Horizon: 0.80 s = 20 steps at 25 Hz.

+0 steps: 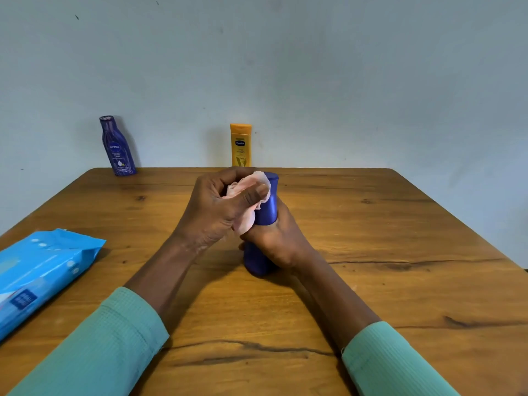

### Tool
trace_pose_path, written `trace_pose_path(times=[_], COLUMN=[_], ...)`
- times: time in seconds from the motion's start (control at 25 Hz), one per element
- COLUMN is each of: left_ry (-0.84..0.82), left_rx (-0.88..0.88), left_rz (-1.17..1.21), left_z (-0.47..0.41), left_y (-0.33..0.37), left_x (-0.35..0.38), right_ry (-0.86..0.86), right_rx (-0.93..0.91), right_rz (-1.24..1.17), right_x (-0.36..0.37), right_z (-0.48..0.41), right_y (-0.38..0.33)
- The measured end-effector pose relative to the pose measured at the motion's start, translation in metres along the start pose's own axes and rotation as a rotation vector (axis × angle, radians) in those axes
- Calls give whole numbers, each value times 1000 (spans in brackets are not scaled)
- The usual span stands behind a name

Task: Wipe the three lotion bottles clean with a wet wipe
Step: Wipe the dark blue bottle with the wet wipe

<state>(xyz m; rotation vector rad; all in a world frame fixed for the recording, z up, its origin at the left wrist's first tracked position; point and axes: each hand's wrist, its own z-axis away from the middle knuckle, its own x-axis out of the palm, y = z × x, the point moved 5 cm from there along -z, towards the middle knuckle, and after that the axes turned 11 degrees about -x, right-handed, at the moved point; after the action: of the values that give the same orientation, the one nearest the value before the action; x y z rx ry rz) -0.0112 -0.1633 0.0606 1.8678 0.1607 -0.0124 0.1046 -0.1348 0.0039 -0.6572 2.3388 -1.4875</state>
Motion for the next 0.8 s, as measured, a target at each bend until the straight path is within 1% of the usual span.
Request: trace_pose_path(times=[0.16,0.24,0.28,0.36,0.4,0.48,0.56,0.6,0.68,0.72,0.76,0.8], left_ry=[43,5,-36,-95,-99,-50,55,127,255,275,264,232], left_rx=[-121,-143,-138,-124,-124,-180,-262,-281,-259,-245,-252,-267], left_rz=[138,111,100,110,128,246,417,446,400,392,401,414], left_z=[-2,-2,-1,-1,-2,-4,-4,-5,-6,-7,-7,-7], left_y=[-9,-12,-11,-10,-11,-18,-28,-31,-34,-34,-34,-36], left_x=[0,-1,-1,-2,-4,-7,-9,-10,-13,-12,-10,-7], right_ry=[7,52,48,-20,-58,-61,23,76,115,104,92,87], right_rx=[25,34,38,53,64,101,135,121,45,12,6,44], right_rz=[11,-25,-37,-9,-5,-70,-142,-113,59,131,149,107], right_x=[-1,-6,-7,-5,-2,4,5,3,-3,-2,-2,-2], right_z=[4,5,5,4,5,6,8,7,4,3,3,4], right_y=[-5,-6,-6,-8,-10,-11,-6,-3,1,0,0,1])
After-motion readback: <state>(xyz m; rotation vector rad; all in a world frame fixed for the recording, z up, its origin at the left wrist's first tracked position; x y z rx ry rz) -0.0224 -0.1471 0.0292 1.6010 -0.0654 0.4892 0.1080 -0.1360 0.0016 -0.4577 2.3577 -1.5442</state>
